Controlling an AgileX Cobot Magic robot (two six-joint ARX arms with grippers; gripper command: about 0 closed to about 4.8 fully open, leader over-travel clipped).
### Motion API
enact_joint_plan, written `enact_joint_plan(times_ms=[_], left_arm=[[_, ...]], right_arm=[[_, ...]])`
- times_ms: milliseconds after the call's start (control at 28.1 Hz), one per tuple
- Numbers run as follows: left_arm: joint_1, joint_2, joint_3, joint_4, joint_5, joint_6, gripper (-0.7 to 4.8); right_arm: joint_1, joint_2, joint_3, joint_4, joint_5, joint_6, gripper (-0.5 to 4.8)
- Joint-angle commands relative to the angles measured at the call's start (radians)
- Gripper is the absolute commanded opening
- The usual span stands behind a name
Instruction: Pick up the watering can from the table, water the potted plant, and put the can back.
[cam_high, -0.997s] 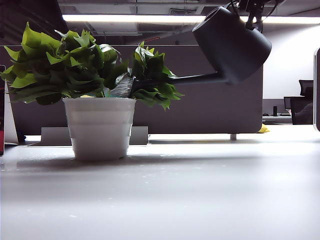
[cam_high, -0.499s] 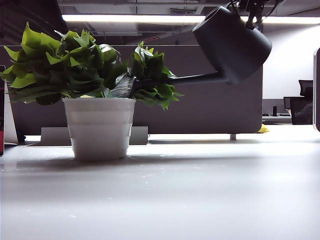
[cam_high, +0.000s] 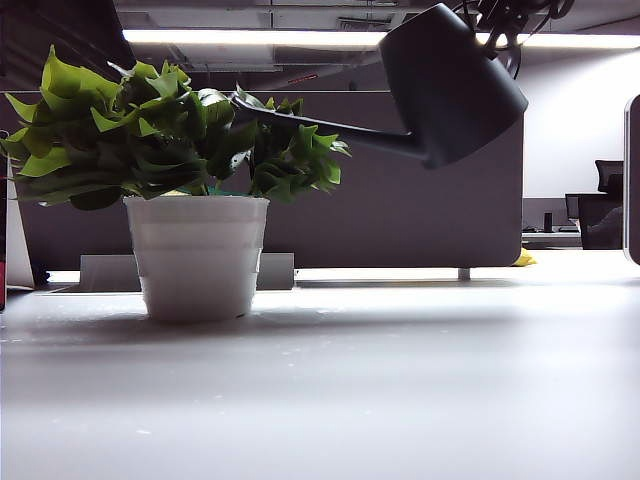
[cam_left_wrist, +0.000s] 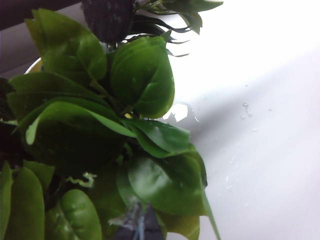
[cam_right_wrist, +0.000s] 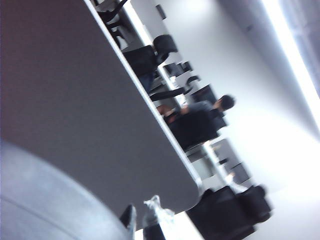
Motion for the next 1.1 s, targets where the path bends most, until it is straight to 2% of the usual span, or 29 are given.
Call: enact_joint_plan(times_ms=[36, 321, 392, 499, 641, 784, 890, 1104], left_arm=[[0.000, -0.005, 0.008, 0.005, 0.006, -0.002, -0.05], [0.001, -0.048, 0.008, 0.032, 0.006, -0.002, -0.05], [0.001, -0.077, 0.008, 0.065, 0.005, -0.003, -0.05], [0.001, -0.133, 0.008, 0.135, 0.005, -0.019, -0.05], [0.001, -0.211, 0.008, 0.208, 0.003, -0.046, -0.05], [0.000, -0.264, 0.004, 0.217, 0.006, -0.046, -0.05], [0.000, -0.297, -0.014, 0.217, 0.006, -0.047, -0.05], [0.000, -0.335, -0.103, 0.235, 0.008, -0.075, -0.05]], right_arm=[[-0.009, -0.041, 0.023, 0.104, 0.001, 0.240, -0.05], [-0.013, -0.111, 0.021, -0.050, -0.003, 0.666, -0.05], [-0.013, -0.139, 0.017, -0.059, -0.043, 0.772, -0.05], [-0.005, -0.188, 0.016, -0.061, -0.061, 0.860, -0.05], [-0.004, -0.270, 0.015, -0.089, -0.063, 0.933, -0.05], [-0.004, -0.369, -0.026, -0.096, -0.062, 0.958, -0.05], [-0.005, -0.469, -0.126, -0.045, -0.050, 0.988, -0.05], [-0.005, -0.702, -0.406, -0.023, 0.048, 0.988, -0.05]])
